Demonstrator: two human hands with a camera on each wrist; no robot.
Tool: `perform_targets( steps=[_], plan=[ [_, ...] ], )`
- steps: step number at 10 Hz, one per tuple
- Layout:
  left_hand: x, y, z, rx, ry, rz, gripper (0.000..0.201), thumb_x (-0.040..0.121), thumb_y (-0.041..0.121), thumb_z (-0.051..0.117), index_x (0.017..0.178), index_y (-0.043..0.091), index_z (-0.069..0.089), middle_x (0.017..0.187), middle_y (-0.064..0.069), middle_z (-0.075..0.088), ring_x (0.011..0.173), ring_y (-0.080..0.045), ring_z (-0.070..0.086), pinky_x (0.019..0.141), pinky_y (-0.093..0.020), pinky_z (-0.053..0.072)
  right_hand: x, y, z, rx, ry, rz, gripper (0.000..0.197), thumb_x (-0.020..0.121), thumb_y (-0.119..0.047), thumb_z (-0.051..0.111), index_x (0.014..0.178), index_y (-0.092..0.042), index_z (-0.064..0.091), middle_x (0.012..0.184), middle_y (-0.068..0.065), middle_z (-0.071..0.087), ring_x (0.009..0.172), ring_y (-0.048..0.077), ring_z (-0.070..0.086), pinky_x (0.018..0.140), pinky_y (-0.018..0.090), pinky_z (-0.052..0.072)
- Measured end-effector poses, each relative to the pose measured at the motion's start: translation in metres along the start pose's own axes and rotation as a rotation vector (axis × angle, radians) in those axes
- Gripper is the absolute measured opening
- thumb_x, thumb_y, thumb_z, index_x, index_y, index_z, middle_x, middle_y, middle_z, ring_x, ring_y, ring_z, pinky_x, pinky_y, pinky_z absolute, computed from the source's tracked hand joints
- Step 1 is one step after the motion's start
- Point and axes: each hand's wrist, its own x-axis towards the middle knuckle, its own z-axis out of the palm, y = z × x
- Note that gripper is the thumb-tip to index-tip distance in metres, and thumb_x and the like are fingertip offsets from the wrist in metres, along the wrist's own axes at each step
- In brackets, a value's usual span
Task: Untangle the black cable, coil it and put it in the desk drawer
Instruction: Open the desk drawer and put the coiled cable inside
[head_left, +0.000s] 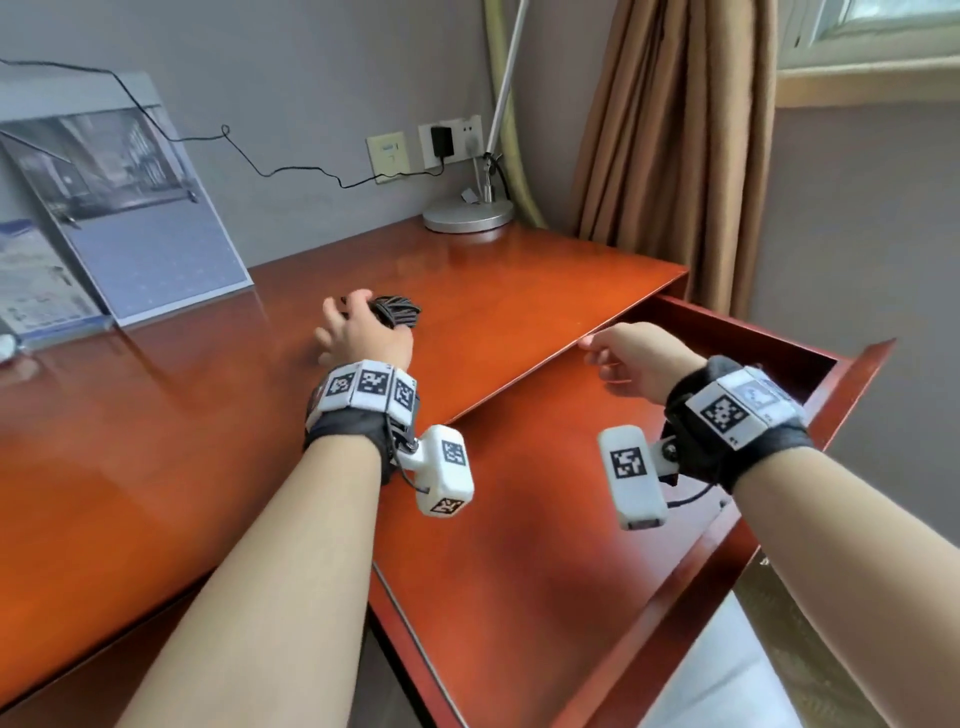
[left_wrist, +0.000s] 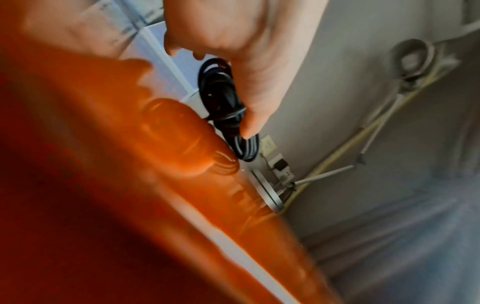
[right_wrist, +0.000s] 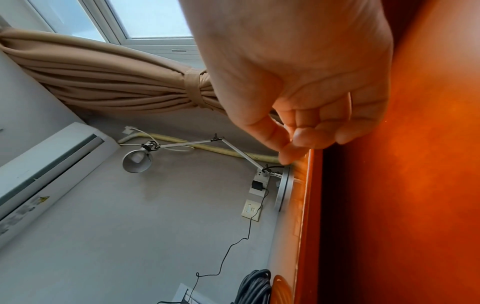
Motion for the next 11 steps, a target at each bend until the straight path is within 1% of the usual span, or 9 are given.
perform_targets(
  steps=[1, 2, 4, 6, 7, 8, 9, 10, 11],
  plan=[
    [0.013, -0.015, 0.010, -0.060, -0.068, -0.136, 0.076, 0.076, 0.019, 0.073, 0.141, 0.025, 0.035, 0.157, -0.005, 0.012, 0.139, -0.035, 0.021, 0.111, -0.053, 0.024, 0.003, 0.006, -0.004, 0.020, 0.009, 0.000, 0.019, 0.090, -0.012, 0.055, 0.072, -0.013, 0.052, 0.047, -0.006, 0.055, 0.051, 0.011, 0.040, 0.055, 0.024, 0.037],
    [0.019, -0.016, 0.012, -0.143, 0.036, -0.147, 0.052, 0.069, 0.009, 0.072, 0.115, 0.018, 0.049, 0.134, -0.006, 0.038, 0.115, -0.034, 0.049, 0.099, -0.049, 0.041, 0.005, 0.007, -0.007, 0.032, 0.015, 0.014, 0.019, 0.090, -0.012, 0.055, 0.071, -0.013, 0.052, 0.047, -0.006, 0.053, 0.050, 0.011, 0.040, 0.055, 0.024, 0.036],
    [0.006, -0.004, 0.003, -0.194, -0.018, -0.056, 0.044, 0.069, 0.018, 0.078, 0.109, 0.014, 0.059, 0.125, -0.007, 0.043, 0.094, -0.021, 0.053, 0.075, -0.024, 0.038, 0.005, 0.008, -0.003, 0.026, 0.003, -0.009, 0.017, 0.091, -0.011, 0.054, 0.074, -0.011, 0.053, 0.061, -0.001, 0.055, 0.051, 0.011, 0.041, 0.056, 0.025, 0.038],
    [-0.044, 0.034, 0.009, -0.160, -0.312, 0.224, 0.044, 0.064, 0.029, 0.080, 0.104, 0.023, 0.060, 0.107, 0.001, 0.041, 0.090, -0.015, 0.051, 0.079, -0.021, 0.038, 0.001, 0.009, -0.003, 0.042, -0.011, -0.015, 0.013, 0.093, -0.021, 0.053, 0.102, -0.012, 0.056, 0.102, 0.007, 0.054, 0.075, 0.020, 0.054, 0.063, 0.034, 0.051],
    [-0.077, 0.051, 0.015, -0.132, -0.427, 0.383, 0.043, 0.060, 0.035, 0.080, 0.092, 0.025, 0.053, 0.101, 0.003, 0.041, 0.082, -0.017, 0.052, 0.084, -0.028, 0.046, -0.004, 0.010, -0.014, -0.001, -0.097, 0.012, 0.034, 0.092, -0.030, 0.054, 0.121, -0.013, 0.051, 0.112, 0.012, 0.052, 0.083, 0.029, 0.059, 0.068, 0.040, 0.054],
    [-0.100, 0.058, 0.020, -0.035, -0.542, 0.496, 0.045, 0.061, 0.040, 0.079, 0.088, 0.023, 0.048, 0.099, 0.001, 0.042, 0.079, -0.022, 0.054, 0.076, -0.034, 0.047, -0.009, 0.014, -0.023, -0.039, -0.121, 0.044, 0.017, 0.091, -0.016, 0.052, 0.105, -0.008, 0.057, 0.087, 0.013, 0.057, 0.073, 0.027, 0.058, 0.076, 0.044, 0.051],
    [-0.124, 0.056, 0.035, 0.216, -0.689, 0.645, 0.044, 0.071, 0.041, 0.073, 0.091, 0.018, 0.041, 0.100, -0.002, 0.044, 0.084, -0.029, 0.053, 0.067, -0.033, 0.037, -0.005, 0.025, -0.032, -0.122, -0.164, 0.088, 0.011, 0.092, -0.001, 0.048, 0.099, -0.002, 0.057, 0.090, 0.015, 0.058, 0.077, 0.023, 0.057, 0.080, 0.043, 0.051],
    [-0.132, 0.055, 0.049, 0.343, -0.651, 0.780, 0.030, 0.082, 0.030, 0.064, 0.104, 0.016, 0.048, 0.109, -0.005, 0.048, 0.100, -0.029, 0.055, 0.070, -0.034, 0.035, 0.003, 0.030, -0.031, -0.226, -0.143, 0.112, 0.027, 0.087, 0.000, 0.054, 0.113, -0.005, 0.052, 0.093, 0.014, 0.055, 0.076, 0.023, 0.055, 0.067, 0.034, 0.052],
    [-0.138, 0.054, 0.062, 0.485, -0.511, 0.927, 0.024, 0.094, 0.013, 0.047, 0.117, 0.013, 0.049, 0.121, -0.007, 0.047, 0.113, -0.029, 0.050, 0.067, -0.035, 0.033, 0.044, 0.033, -0.017, -0.344, -0.159, 0.128, 0.073, 0.051, -0.019, 0.078, 0.119, -0.011, 0.054, 0.119, 0.012, 0.054, 0.112, 0.032, 0.055, 0.084, 0.039, 0.051]
  ],
)
